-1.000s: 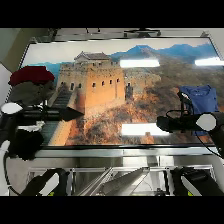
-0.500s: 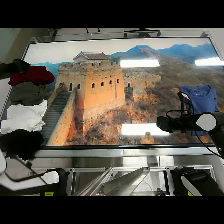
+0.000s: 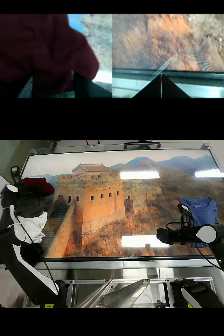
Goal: Fold the shirts.
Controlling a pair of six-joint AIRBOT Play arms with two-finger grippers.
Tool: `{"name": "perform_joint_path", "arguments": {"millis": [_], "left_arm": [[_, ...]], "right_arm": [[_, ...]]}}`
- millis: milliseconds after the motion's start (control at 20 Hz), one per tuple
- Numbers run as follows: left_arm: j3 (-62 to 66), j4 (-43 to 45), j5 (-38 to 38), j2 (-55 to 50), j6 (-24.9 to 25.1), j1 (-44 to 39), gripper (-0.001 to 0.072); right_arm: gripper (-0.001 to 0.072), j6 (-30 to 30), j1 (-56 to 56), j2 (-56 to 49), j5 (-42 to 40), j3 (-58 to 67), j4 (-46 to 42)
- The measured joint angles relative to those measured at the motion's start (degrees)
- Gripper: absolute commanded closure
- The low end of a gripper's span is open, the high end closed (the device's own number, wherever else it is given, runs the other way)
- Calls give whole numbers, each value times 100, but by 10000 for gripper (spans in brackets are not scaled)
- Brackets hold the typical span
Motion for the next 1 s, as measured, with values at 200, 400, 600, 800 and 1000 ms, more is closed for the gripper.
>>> {"name": "perform_joint_path", "arguments": {"millis": [200,400,600,800,1000], "left_arm": [[109,35,212,-251,-2,-22,679],[332,-4,-310,-37,-111,-42,680],[114,-765,-935,824,-236,-131,682],[-26,-1563,-2459,1646,-260,-570,688],[-874,-1832,-3556,2319,-358,-1506,688]], "right_arm": [[692,0,0,0,0,0,0],[692,0,0,0,-2,0,0],[692,0,0,0,0,0,0],[692,0,0,0,-2,0,0],[692,0,0,0,-2,0,0]]}}
